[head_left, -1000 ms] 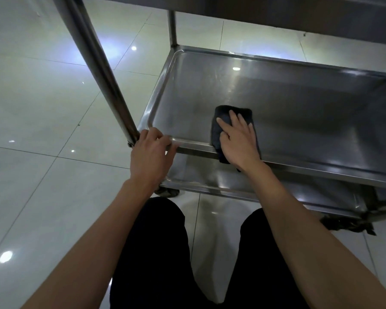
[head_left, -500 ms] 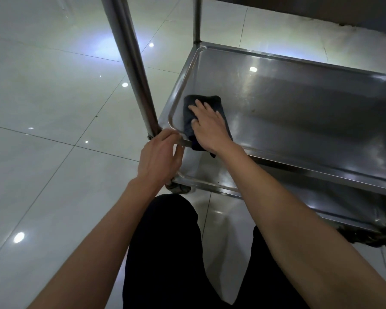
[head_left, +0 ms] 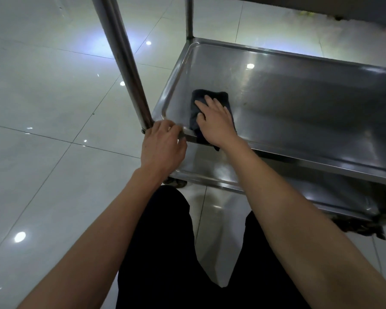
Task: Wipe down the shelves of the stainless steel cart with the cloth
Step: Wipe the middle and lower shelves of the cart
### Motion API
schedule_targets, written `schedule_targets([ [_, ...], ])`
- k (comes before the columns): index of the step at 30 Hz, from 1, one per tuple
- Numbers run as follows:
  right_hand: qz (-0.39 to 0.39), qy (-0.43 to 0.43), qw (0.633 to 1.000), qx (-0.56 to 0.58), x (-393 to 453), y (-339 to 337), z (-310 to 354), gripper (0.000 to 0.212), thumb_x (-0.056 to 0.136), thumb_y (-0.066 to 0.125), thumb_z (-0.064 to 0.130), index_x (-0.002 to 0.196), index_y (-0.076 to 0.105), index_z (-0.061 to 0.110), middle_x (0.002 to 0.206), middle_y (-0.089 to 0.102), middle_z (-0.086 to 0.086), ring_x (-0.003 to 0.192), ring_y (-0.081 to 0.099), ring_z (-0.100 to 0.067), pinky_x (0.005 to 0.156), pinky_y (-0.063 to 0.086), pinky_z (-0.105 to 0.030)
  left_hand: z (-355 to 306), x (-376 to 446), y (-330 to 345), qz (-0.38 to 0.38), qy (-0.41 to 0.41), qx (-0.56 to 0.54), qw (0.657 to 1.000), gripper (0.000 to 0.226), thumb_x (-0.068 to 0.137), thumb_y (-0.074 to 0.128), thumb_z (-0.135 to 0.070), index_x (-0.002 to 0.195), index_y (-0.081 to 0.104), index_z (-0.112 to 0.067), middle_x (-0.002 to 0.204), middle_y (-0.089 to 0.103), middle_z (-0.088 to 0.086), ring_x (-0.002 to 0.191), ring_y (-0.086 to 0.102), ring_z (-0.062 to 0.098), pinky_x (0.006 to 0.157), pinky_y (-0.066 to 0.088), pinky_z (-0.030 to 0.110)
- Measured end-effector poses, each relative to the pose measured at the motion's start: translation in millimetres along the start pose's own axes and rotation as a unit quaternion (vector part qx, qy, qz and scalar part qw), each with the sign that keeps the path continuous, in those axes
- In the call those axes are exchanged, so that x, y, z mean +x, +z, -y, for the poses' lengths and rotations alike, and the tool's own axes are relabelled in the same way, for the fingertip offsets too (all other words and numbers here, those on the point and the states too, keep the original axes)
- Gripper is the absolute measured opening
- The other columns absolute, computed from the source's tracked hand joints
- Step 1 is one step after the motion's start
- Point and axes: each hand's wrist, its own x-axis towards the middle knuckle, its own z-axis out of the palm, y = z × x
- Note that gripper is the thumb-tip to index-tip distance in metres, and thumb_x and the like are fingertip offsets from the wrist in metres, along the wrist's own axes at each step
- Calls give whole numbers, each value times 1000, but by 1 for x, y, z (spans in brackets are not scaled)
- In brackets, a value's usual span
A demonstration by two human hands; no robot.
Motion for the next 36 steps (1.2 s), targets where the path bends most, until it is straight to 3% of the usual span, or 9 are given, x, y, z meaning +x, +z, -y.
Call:
schedule_targets([
  [4,-20,36,999,-8,-19,-17,-38,50,106,29,31,156,30,27,167,14,-1,154,10,-22,125,8,-45,-29,13,9,20,38,-1,999,27,94,54,-33,112,69,-20,117,63,0,114,54,25,95,40,47],
  [9,-51,87,995,-10,-44,-43,-96,49,105,32,31,154,35,27,167,18,-1,153,13,-23,124,11,-43,-74,32,23,53,82,-27,995,29,94,52,-33,113,68,-19,117,63,2,111,55,26,93,40,45],
  [19,-93,171,981,-15,-106,-94,-208,48,106,36,29,154,37,25,166,21,-5,152,17,-26,123,14,-42,-117,41,48,91,84,-54,991,25,96,51,-38,106,70,-25,116,62,0,110,55,26,95,40,47],
  [27,-103,187,976,-39,-102,-96,-212,49,105,37,26,153,38,23,165,22,-5,152,18,-26,122,16,-43,-108,43,48,81,97,-73,989,25,97,52,-39,108,70,-25,118,63,-2,114,53,24,97,37,46],
  [32,-99,176,978,-45,-90,-93,-204,49,105,35,25,154,37,21,165,22,-6,152,18,-27,122,18,-43,-78,48,38,35,69,-50,996,20,95,56,-35,98,70,-21,113,65,-1,108,54,24,90,39,44],
  [36,-95,151,983,-41,-70,-85,-186,49,104,36,25,153,37,21,165,23,-7,152,19,-28,123,17,-44,-57,54,32,51,32,-24,998,24,95,55,-40,102,71,-24,115,65,-1,113,54,29,93,42,50],
])
